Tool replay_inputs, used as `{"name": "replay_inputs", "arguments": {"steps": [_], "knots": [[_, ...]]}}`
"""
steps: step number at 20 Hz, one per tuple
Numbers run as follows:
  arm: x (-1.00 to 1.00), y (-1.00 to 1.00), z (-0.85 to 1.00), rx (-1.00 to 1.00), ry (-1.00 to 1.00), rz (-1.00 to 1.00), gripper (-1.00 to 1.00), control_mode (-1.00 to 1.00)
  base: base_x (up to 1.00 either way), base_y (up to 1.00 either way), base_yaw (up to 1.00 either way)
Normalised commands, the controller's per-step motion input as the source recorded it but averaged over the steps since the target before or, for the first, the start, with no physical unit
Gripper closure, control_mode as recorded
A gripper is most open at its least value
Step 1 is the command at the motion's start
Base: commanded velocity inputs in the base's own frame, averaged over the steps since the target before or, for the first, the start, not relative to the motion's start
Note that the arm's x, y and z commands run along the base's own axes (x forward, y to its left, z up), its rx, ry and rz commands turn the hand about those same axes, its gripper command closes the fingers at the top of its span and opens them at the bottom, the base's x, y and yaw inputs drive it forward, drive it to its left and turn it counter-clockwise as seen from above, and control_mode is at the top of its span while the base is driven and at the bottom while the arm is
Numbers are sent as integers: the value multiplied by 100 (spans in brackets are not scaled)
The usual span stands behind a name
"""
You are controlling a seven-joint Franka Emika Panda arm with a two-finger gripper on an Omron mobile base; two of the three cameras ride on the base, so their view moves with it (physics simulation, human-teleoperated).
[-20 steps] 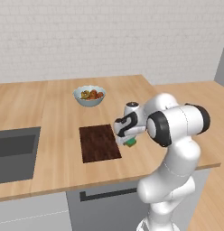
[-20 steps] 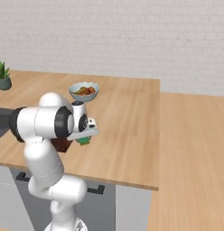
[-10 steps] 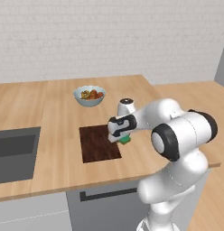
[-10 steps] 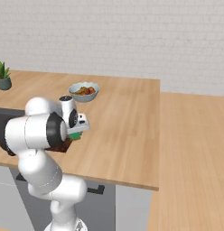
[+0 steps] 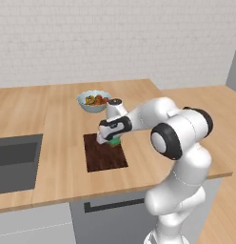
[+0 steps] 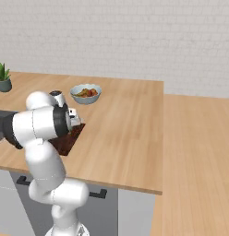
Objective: Pick up the sponge from the counter and clean the cutting board by briefly scrubbing or pressing down on the cutting board. Once finished, release the sponge.
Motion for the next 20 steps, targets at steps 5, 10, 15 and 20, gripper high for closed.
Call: {"name": "replay_inputs", "arguments": {"steps": [5,10,15,20], "knots": [[59,67,0,0,0,-5,100,-100,0,0,0],[46,48,0,0,6,-4,100,-100,0,0,0],[33,33,-3,0,6,-7,100,-100,0,0,0],[32,28,-9,0,0,-12,100,-100,0,0,0]]}}
